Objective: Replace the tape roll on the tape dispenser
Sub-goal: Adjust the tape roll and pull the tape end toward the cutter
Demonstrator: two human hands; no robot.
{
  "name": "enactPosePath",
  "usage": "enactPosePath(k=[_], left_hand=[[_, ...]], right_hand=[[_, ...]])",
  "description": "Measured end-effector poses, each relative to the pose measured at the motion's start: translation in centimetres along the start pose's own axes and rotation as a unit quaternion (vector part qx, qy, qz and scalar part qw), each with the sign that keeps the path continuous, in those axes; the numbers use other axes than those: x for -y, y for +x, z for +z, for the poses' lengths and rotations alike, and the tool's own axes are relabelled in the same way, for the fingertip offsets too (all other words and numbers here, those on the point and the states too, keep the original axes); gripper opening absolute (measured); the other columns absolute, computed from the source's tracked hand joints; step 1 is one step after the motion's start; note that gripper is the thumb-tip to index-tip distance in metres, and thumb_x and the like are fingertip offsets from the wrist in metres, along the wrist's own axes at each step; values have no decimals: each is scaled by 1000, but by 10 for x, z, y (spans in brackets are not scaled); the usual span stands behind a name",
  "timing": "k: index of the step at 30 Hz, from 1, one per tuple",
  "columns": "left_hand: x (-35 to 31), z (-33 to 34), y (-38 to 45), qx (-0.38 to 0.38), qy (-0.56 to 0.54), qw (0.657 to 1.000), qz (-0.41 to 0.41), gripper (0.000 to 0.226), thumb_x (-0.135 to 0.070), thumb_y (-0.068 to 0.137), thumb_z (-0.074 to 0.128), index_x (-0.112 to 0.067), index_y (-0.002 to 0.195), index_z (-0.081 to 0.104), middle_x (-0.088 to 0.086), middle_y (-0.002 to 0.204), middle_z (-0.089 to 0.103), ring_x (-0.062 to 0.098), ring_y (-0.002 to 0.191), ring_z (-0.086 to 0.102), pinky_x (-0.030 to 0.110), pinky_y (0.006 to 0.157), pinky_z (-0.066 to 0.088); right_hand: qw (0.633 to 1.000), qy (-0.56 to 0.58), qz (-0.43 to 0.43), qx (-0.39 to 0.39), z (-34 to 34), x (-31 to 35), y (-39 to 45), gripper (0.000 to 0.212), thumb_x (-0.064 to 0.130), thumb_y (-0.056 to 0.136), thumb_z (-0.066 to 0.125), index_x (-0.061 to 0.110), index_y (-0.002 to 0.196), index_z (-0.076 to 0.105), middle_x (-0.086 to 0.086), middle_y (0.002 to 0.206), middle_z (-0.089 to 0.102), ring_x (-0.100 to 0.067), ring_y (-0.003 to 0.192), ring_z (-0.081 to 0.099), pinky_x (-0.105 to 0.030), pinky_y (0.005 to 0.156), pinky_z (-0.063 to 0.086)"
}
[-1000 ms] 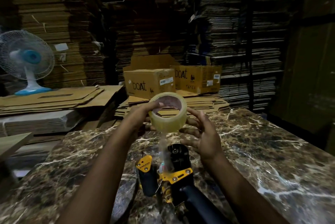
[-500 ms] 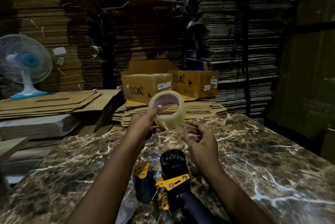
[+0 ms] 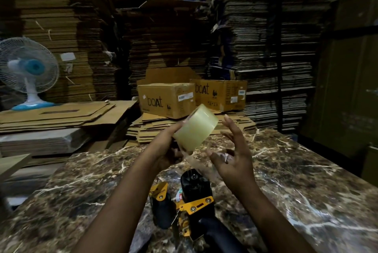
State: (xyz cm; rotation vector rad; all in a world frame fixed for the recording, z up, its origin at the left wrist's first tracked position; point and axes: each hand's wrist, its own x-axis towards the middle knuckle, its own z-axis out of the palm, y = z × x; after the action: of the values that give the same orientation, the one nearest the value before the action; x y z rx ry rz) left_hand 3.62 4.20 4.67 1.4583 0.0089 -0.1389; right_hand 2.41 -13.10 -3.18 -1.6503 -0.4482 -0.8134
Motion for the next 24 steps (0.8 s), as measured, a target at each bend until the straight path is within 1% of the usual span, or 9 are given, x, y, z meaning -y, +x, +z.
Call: enactPosePath(k=[2, 5, 7, 10, 13, 15, 17, 21, 24], left_hand=[[1, 1, -2, 35, -21, 999, -17, 40, -33, 100, 40, 1, 97, 60, 18, 77, 65, 18, 47, 54, 20, 45, 40], [-1, 3, -1, 75, 12, 996, -51, 61, -34, 104, 25, 4, 78, 64, 11, 56, 64, 12, 33, 54, 13, 33, 39], [-5, 7, -2, 123, 33, 989, -78, 64, -36, 102, 25, 5, 71, 63, 8, 46, 62, 12, 31, 54, 12, 33, 39], [-5, 12, -8, 165, 29, 980, -104, 47, -38, 81, 51, 6, 71, 62, 11, 48, 62, 16, 34, 56, 14, 34, 42], [9, 9, -2, 138, 13, 987, -83, 45, -42, 86, 49, -1, 79, 67, 11, 62, 68, 19, 54, 62, 22, 44, 47], [13, 7, 3, 103, 53, 991, -74, 32, -32, 90, 51, -5, 83, 65, 7, 63, 69, 17, 59, 63, 24, 51, 50], [14, 7, 4, 85, 73, 993, -48, 28, -20, 100, 41, -6, 83, 59, 6, 63, 65, 16, 56, 63, 26, 53, 53], [15, 5, -1, 103, 41, 992, -63, 54, -38, 100, 41, -5, 67, 69, 6, 60, 67, 17, 47, 64, 22, 42, 52], [13, 0, 3, 38, 62, 997, -34, 51, -43, 98, 47, -3, 74, 67, 7, 63, 64, 18, 50, 60, 24, 47, 49]], right_hand=[[998, -7, -47, 39, -2, 4, -2, 99, 32, 74, 84, 48, 152, 25, 17, 158, 32, -14, 142, 39, -48, 103, 49], [991, -65, -92, 75, 0, 9, -5, 114, 52, 68, 82, 49, 155, 8, 8, 163, 26, -11, 146, 33, -52, 105, 46], [991, -85, -77, 69, 3, 11, -6, 120, 56, 66, 82, 53, 154, 0, 5, 162, 25, -3, 143, 33, -38, 104, 48], [993, -88, -64, 53, 6, 13, -7, 123, 61, 65, 80, 47, 156, -2, 12, 158, 22, 15, 137, 27, -13, 98, 42], [997, -40, -51, 32, 8, 10, -8, 124, 62, 63, 82, 41, 158, 5, 14, 154, 24, -2, 142, 35, -38, 99, 54], [999, -23, -39, 15, 10, 10, -9, 122, 61, 63, 82, 41, 158, 10, 13, 150, 29, -10, 140, 41, -44, 95, 57], [1000, 4, -23, -6, 12, 11, -9, 119, 55, 61, 84, 41, 157, 16, 12, 147, 34, -11, 137, 44, -41, 92, 60], [998, 41, 14, -50, 11, 5, -8, 114, 54, 60, 83, 41, 156, 23, 13, 146, 37, -9, 135, 47, -36, 88, 62], [997, -14, 27, -66, 7, 1, -7, 108, 59, 62, 76, 39, 156, 28, 5, 135, 41, -8, 123, 51, -25, 87, 59]])
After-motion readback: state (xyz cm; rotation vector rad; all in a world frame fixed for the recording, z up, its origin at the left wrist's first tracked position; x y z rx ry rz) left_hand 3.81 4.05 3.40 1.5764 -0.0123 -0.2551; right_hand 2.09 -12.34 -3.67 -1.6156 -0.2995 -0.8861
